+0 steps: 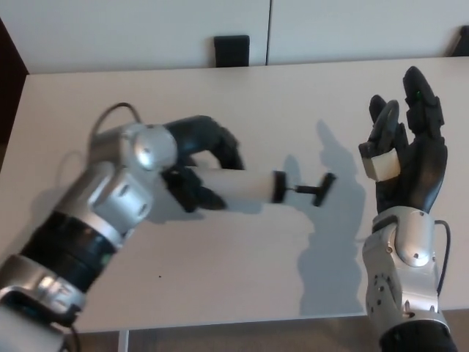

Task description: The robot walks towards a desk on which an air pump is kept in the middle. It lifts it up and holds it with its left hand and uses its right hand to compress it by pushing its handle inwards.

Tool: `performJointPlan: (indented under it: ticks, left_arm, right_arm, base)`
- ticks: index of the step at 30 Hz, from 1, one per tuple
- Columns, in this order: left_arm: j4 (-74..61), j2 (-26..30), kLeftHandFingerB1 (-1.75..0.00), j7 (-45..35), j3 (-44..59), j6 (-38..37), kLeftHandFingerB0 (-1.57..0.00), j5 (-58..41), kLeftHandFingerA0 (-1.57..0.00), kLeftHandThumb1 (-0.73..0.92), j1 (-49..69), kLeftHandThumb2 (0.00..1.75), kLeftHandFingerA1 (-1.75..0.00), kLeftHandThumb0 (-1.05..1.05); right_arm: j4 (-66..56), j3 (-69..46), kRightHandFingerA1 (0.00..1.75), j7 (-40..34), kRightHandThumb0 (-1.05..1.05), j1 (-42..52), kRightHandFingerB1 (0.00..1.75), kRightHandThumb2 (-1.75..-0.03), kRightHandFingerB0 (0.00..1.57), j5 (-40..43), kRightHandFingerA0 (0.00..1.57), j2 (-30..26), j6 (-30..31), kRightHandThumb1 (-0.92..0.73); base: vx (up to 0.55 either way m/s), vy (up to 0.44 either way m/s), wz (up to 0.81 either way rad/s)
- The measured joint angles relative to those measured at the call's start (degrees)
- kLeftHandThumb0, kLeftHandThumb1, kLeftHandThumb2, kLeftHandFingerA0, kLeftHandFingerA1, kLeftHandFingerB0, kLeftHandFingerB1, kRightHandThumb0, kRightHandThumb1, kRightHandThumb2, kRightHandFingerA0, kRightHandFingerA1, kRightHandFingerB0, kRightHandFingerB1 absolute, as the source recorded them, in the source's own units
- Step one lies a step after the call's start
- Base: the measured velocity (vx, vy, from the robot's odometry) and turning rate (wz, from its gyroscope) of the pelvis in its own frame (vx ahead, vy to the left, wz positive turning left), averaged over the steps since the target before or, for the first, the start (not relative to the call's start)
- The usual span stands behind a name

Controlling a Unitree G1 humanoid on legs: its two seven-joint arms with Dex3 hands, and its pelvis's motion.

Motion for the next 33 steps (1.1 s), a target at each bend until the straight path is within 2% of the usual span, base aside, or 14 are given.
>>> performJointPlan:
  ticks: [1, 4, 5, 7, 8, 9, 10, 13, 19, 20, 33]
  left_arm:
    - [0.3, 1.9, -1.14, 0.1, 0.7, -0.5, -0.89, 0.0, -1.05, 0.76, 0.4, 0.80, -1.28, -0.12]
    - [0.6, 3.3, -1.14, 0.4, 1.1, -1.2, -0.89, 0.0, -1.05, 0.76, 0.9, 0.80, -1.28, -0.12]
    - [0.9, 4.2, -0.34, 0.9, 1.3, -1.6, -0.42, 0.0, -0.63, 0.67, 1.3, 0.61, -0.46, -0.43]
    - [1.3, 5.1, -0.34, 1.5, 1.6, -2.1, -0.42, 0.1, -0.63, 0.67, 1.6, 0.61, -0.46, -0.43]
    - [1.7, 6.4, -0.13, 2.5, 1.6, -2.7, -0.06, 0.5, 0.00, 0.47, 2.0, 0.79, -0.09, -0.74]
    - [2.0, 7.3, -0.13, 3.3, 1.5, -2.9, -0.06, 1.0, 0.00, 0.47, 2.1, 0.79, -0.09, -0.74]
    - [2.0, 7.3, -0.05, 3.3, 1.5, -2.9, 0.00, 1.0, 0.00, 0.49, 2.1, 0.84, 0.00, -0.83]
    - [2.8, 9.4, -0.04, 5.4, 1.2, -3.5, 0.00, 2.5, 0.00, 0.50, 1.9, 0.86, -0.01, -0.85]
    - [3.5, 10.0, -0.03, 7.3, 0.5, -4.0, 0.00, 3.7, 0.00, 0.50, 3.1, 0.88, 0.00, -0.88]
    - [3.5, 10.0, -0.02, 7.3, 0.5, -4.0, 0.00, 3.7, 0.00, 0.51, 3.1, 0.89, 0.00, -0.88]
    - [1.6, 10.0, -0.03, 8.5, -0.2, -5.5, 0.00, 4.6, 0.00, 0.50, 3.5, 0.91, 0.00, -0.89]
  right_arm:
    - [-1.0, 0.0, 0.33, 0.3, -0.69, 0.5, 0.30, -0.71, 0.18, 0.3, 0.22, 0.0, 0.0, -0.92]
    - [-2.3, 0.0, 0.33, 0.7, -0.69, 1.0, 0.30, -0.71, 0.18, 0.3, 0.22, -0.3, 0.1, -0.92]
    - [-3.2, 0.0, 0.32, 1.2, -0.72, 1.5, 0.29, -0.70, 0.17, 0.4, 0.21, -0.4, 0.1, -0.92]
    - [-4.0, 0.0, 0.32, 1.6, -0.72, 2.2, 0.29, -0.70, 0.17, 0.5, 0.21, -0.9, 0.1, -0.92]
    - [-5.5, 0.0, 0.32, 2.3, -0.72, 3.2, 0.28, -0.69, 0.16, 0.7, 0.21, -1.5, 0.2, -0.92]
    - [-6.4, 0.0, 0.32, 2.8, -0.72, 3.7, 0.28, -0.69, 0.16, 0.9, 0.21, -1.9, 0.2, -0.92]
    - [-6.4, 0.0, 0.47, 2.8, -0.35, 3.7, 0.47, -1.12, 0.00, 0.9, 0.00, -1.9, 0.2, -0.56]
    - [-9.9, 0.0, 0.47, 4.3, -0.35, 5.7, 0.47, -1.12, 0.00, 1.6, 0.00, -3.2, 0.5, -0.56]
    - [-16.0, 0.9, 0.47, 6.4, -0.36, 8.9, 0.47, -1.10, 0.00, 2.1, 0.00, -4.5, 1.0, -0.52]
    - [-16.0, 0.9, 0.31, 6.4, -0.76, 8.9, 0.28, -0.68, 0.16, 2.1, 0.22, -4.5, 1.0, -0.91]
    - [-25.1, 3.6, 0.31, 7.9, -0.77, 13.2, 0.27, -0.68, 0.16, 1.9, 0.24, -5.3, 2.8, -0.92]
  base:
    - [0.00, 0.000, 0.00]
    - [0.00, 0.000, 0.00]
    - [0.00, 0.000, 0.00]
    - [0.00, 0.000, 0.00]
    - [0.00, 0.000, 0.00]
    - [0.00, 0.000, 0.00]
    - [0.00, 0.000, 0.00]
    - [0.00, 0.000, 0.00]
    - [0.00, 0.000, 0.00]
    - [0.00, 0.000, 0.00]
    - [0.00, 0.000, 0.00]
